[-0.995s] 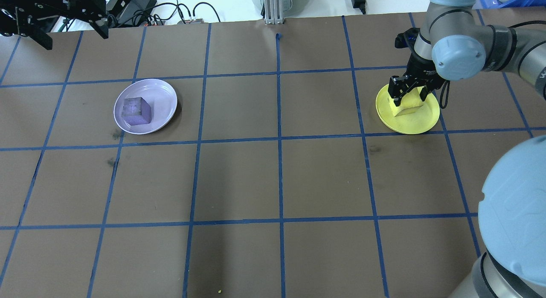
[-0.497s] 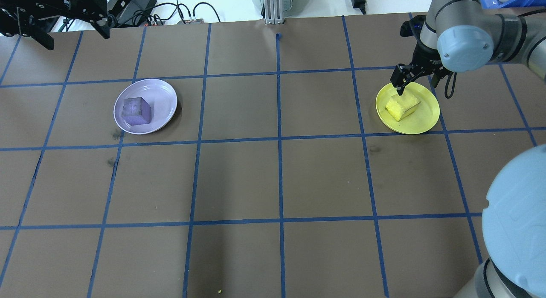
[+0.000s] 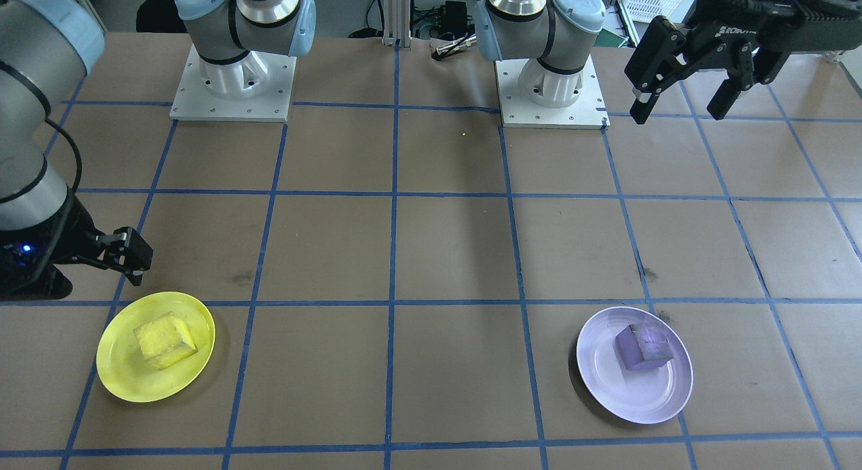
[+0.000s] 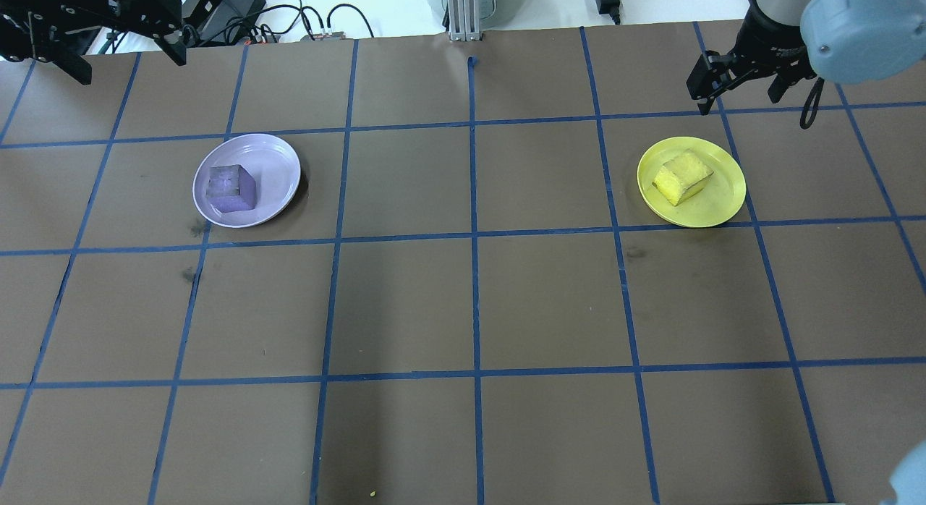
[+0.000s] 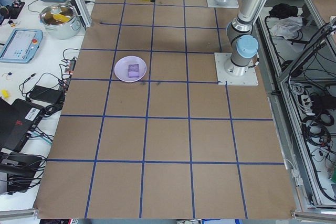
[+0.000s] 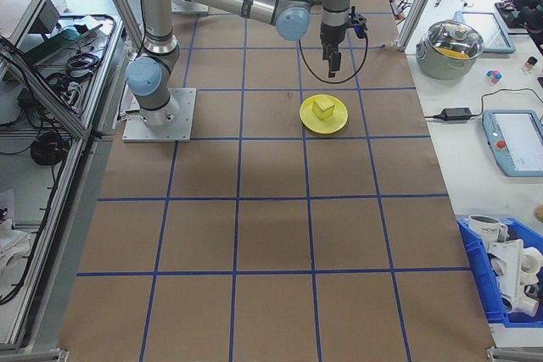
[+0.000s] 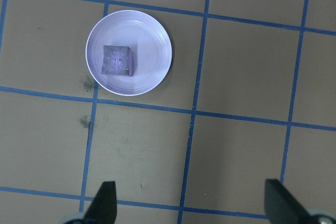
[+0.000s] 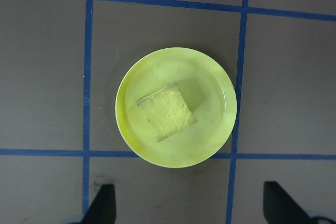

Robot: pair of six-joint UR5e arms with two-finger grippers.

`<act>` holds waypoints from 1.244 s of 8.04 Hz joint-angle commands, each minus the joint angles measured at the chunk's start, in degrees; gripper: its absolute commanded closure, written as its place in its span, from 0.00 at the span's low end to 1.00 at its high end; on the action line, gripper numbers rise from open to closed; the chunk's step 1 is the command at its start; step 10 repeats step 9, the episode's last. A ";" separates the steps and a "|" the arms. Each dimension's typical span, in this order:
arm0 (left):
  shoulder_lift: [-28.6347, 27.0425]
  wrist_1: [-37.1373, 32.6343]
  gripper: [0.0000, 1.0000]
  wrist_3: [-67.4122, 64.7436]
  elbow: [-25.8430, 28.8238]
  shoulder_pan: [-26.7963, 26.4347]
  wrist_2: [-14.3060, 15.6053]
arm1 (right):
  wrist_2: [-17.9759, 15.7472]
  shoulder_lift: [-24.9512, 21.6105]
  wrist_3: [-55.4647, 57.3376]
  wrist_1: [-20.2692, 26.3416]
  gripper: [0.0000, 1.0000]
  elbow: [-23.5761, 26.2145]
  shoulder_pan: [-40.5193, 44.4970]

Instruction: Sort blocks by color into plates

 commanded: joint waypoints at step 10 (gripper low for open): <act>0.06 -0.01 0.00 0.01 0.00 -0.09 0.06 | 3.14 -12.66 14.85 12.59 0.00 1.45 10.07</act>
